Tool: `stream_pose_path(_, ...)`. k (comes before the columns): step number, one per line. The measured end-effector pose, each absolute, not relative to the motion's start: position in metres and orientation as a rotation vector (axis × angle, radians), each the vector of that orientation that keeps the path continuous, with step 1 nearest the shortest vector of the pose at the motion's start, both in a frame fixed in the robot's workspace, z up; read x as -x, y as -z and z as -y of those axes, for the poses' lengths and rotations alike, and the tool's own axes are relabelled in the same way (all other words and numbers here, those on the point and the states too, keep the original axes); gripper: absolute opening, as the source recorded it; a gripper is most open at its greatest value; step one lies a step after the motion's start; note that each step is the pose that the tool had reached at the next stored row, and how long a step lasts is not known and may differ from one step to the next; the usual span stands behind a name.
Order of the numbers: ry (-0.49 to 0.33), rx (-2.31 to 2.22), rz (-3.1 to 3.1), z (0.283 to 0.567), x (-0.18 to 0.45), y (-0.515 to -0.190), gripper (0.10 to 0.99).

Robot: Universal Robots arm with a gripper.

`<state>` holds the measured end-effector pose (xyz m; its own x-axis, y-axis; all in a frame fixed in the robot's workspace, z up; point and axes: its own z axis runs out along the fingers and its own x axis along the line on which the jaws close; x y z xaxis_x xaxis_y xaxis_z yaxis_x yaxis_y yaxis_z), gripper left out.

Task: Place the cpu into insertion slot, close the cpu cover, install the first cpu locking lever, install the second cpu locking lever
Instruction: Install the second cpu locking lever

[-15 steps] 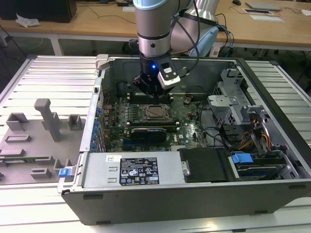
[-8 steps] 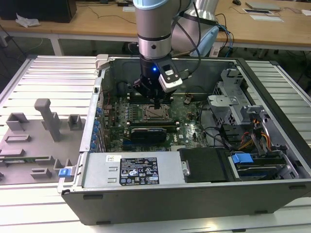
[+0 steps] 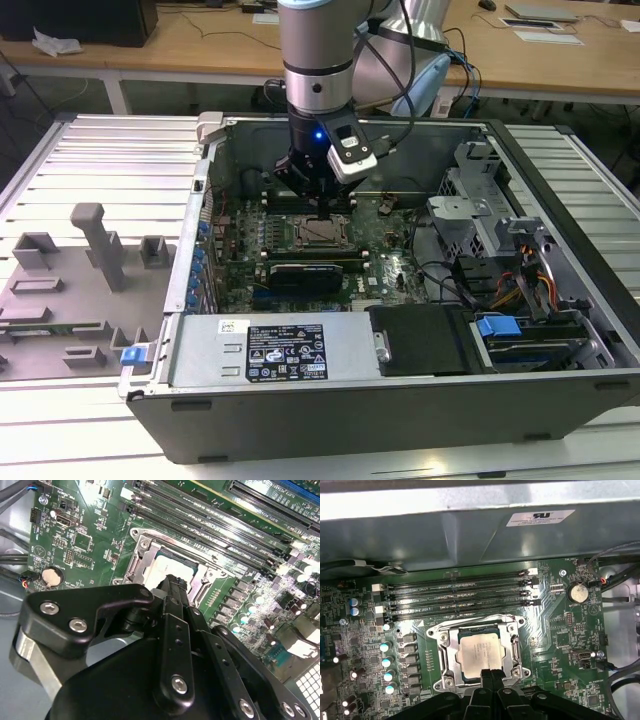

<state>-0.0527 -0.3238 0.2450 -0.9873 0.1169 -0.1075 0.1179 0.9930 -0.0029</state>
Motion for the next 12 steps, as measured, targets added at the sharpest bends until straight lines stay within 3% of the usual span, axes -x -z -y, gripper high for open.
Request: stream_pose_path(12,0.014,-0.179,-3.029,0.334,0.053,-0.245,0.106)
